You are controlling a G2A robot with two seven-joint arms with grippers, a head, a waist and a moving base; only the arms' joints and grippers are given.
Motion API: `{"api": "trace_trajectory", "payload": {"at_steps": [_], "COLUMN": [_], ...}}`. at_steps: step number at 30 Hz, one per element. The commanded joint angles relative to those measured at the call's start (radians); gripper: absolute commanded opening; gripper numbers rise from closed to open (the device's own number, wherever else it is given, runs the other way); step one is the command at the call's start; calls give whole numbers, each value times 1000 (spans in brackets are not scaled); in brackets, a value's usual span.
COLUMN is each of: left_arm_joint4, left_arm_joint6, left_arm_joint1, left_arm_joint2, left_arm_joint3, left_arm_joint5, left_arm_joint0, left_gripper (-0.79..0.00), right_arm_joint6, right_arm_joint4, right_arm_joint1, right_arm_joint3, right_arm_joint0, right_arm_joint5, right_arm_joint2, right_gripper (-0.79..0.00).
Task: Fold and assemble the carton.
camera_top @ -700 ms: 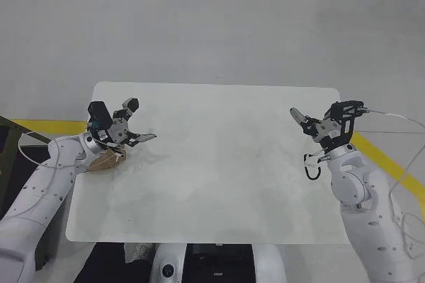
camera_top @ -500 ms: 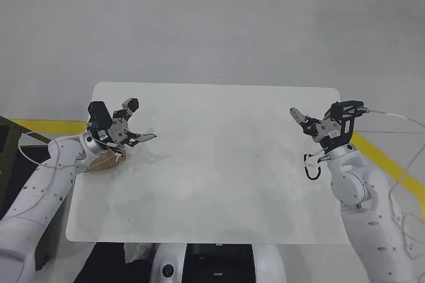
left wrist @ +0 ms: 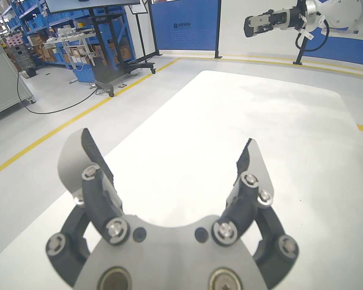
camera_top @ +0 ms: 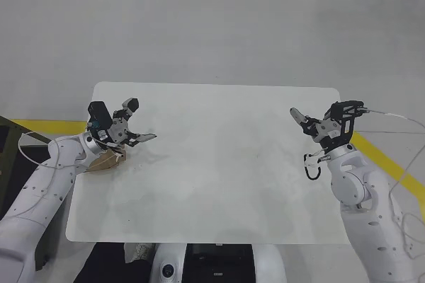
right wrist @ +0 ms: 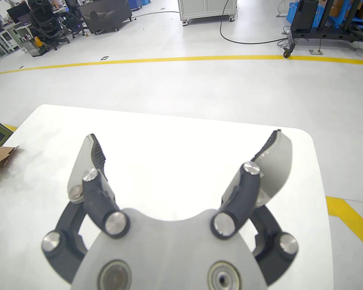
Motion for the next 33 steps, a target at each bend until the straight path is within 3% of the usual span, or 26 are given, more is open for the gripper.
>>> {"api": "trace_trajectory", "payload": {"at_steps": [1, 5, 17, 26, 33], "left_arm_joint4": [0, -23, -245, -408, -571], "left_arm_joint6": [0, -14, -162, -443, -630], "left_arm_joint1": [0, -1, 18, 46, 66], "left_arm_joint2": [0, -10, -169, -274, -304], "left_arm_joint3": [0, -4, 2, 67, 76], "left_arm_joint5": [0, 16, -1, -178, -196], "left_arm_joint0": [0, 6, 68, 80, 111], "left_gripper": [0, 0, 0, 0, 0], "right_arm_joint6": [0, 0, 0, 0, 0], "right_arm_joint4": [0, 0, 0, 0, 0], "right_arm_joint1": [0, 0, 0, 0, 0], "right_arm_joint3": [0, 0, 0, 0, 0], "right_arm_joint0": [0, 0, 0, 0, 0], "right_arm_joint5": [0, 0, 0, 0, 0], "right_arm_joint2": [0, 0, 0, 0, 0], "right_gripper": [-1, 0, 0, 0, 0]}}
